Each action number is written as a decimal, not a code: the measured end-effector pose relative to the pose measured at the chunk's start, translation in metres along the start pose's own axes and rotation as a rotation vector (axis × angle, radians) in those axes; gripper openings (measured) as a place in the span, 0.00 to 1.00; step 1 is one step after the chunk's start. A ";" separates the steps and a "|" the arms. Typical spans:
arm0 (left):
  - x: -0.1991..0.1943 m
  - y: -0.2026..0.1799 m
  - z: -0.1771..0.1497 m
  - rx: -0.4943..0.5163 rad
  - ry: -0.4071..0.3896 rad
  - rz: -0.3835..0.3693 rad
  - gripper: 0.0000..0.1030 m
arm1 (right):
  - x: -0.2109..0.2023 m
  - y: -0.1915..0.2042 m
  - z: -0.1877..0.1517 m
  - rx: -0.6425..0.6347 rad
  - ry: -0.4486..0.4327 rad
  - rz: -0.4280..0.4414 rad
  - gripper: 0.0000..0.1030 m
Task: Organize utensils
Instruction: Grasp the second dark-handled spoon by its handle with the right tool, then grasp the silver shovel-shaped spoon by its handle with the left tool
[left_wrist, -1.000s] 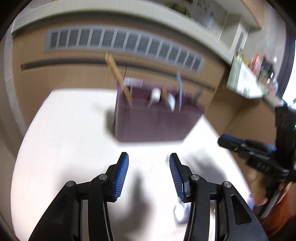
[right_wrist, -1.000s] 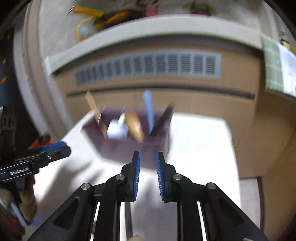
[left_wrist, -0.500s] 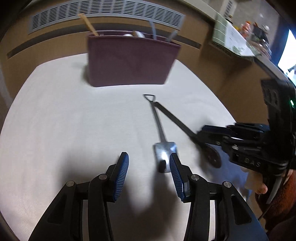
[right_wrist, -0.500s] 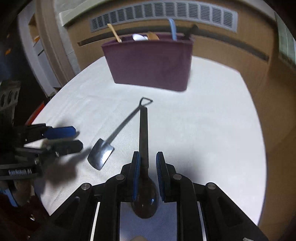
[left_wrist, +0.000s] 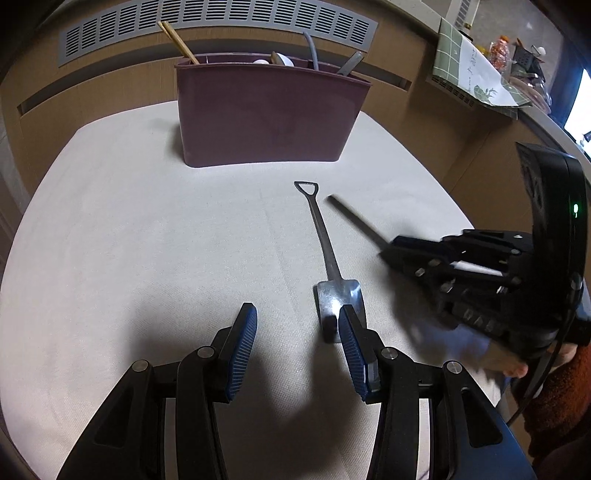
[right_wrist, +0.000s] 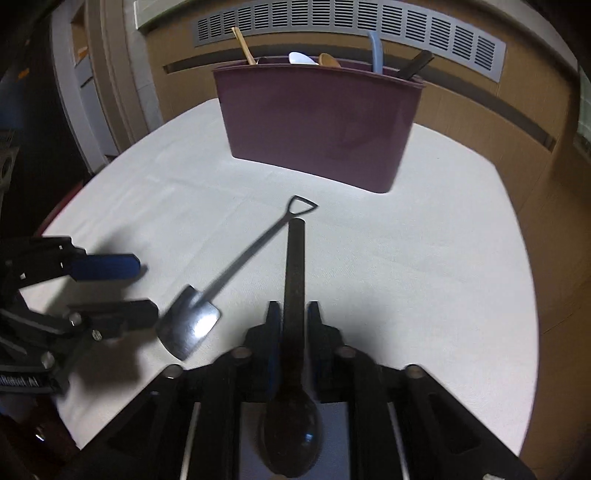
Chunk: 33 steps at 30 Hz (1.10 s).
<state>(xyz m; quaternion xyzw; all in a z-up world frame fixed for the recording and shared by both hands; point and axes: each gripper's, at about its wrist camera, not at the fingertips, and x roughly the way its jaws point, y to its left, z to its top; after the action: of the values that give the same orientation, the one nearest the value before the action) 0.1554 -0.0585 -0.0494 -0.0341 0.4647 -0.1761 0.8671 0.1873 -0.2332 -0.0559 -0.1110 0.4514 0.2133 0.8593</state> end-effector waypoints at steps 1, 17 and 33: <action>0.001 0.000 0.000 0.000 0.004 0.000 0.46 | -0.001 -0.006 0.001 0.019 -0.002 -0.009 0.10; 0.014 -0.054 0.017 0.052 0.061 -0.177 0.46 | -0.038 -0.084 -0.034 0.323 -0.071 0.002 0.14; 0.014 0.041 0.026 -0.127 -0.003 0.085 0.41 | -0.036 -0.076 -0.039 0.286 -0.063 -0.027 0.15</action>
<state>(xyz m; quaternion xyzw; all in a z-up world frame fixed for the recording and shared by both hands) 0.1954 -0.0278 -0.0550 -0.0695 0.4749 -0.1090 0.8705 0.1763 -0.3246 -0.0489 0.0133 0.4487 0.1384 0.8828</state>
